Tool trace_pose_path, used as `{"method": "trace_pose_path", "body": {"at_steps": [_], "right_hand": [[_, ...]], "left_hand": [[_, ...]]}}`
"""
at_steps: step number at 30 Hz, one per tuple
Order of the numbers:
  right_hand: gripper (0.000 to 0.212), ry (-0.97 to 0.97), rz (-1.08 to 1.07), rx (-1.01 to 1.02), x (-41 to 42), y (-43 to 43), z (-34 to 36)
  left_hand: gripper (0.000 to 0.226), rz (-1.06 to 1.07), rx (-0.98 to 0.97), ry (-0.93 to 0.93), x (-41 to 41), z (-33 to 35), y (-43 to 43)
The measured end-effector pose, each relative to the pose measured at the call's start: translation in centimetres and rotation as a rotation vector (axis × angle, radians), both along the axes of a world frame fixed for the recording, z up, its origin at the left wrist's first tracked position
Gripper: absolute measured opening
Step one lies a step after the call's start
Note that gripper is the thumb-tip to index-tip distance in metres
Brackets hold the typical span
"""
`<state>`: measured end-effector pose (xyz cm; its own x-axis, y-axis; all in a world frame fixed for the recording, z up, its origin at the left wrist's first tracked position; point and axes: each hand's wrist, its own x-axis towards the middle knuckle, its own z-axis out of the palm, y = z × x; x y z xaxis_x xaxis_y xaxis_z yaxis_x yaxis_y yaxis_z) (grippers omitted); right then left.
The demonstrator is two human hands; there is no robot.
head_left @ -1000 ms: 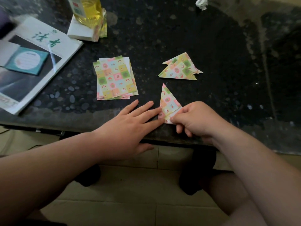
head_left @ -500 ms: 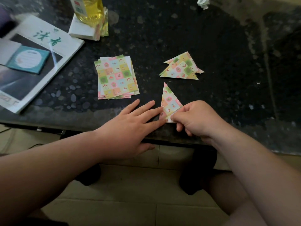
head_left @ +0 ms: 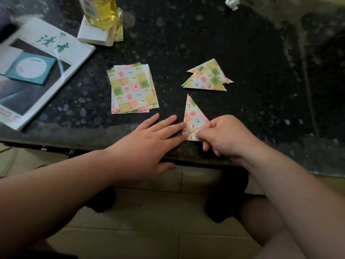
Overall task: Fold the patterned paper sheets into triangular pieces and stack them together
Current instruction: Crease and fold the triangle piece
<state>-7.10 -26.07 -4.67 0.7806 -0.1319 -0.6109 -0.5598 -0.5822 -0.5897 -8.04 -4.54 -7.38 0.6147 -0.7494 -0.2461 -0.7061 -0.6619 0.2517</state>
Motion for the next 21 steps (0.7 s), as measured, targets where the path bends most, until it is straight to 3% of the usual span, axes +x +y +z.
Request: {"method": "trace_pose_path", "body": {"at_steps": [16,21], "right_hand": [[0.017,0.021,0.041,-0.012,0.0,-0.1,0.2],[0.016,0.016,0.035,0.003,0.0,-0.1,0.2]], "left_hand": [[0.081,0.011,0.017,-0.004,-0.1,0.4,0.0],[0.082,0.026,0.049,-0.149,-2.0,0.1,-0.7]]}}
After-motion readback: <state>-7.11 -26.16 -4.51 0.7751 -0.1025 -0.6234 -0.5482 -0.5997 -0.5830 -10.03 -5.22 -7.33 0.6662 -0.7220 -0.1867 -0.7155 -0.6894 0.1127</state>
